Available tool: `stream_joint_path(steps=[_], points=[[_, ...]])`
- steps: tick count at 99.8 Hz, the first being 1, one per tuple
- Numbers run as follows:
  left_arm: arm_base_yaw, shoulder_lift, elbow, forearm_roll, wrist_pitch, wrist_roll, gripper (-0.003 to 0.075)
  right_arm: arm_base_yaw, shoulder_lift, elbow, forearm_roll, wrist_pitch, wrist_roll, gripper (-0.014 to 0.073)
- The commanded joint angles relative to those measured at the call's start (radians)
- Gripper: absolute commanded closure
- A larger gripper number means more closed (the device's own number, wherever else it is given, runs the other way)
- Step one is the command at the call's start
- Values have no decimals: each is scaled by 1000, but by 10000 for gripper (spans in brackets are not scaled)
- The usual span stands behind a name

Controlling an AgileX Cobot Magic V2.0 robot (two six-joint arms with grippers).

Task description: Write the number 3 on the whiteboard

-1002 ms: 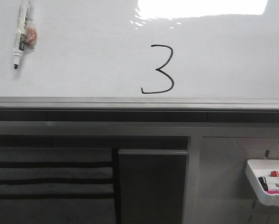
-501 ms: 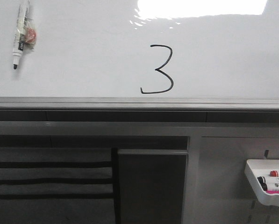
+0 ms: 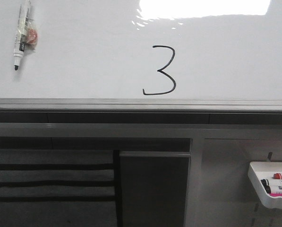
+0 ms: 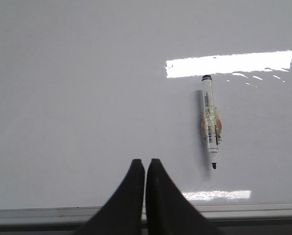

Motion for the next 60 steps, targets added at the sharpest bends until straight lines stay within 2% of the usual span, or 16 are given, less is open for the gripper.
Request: stream_joint_path(steps=[1, 17, 44, 60], points=[[-1, -29, 7, -8, -75, -10, 741, -7, -17, -7, -1, -118, -1, 663], [-1, -29, 7, -8, -75, -10, 741, -7, -17, 51, -1, -192, -1, 663], [-1, -29, 7, -8, -75, -10, 741, -7, -17, 51, -1, -182, -5, 663], [-1, -29, 7, -8, -75, -10, 741, -7, -17, 51, -1, -185, -133, 663]])
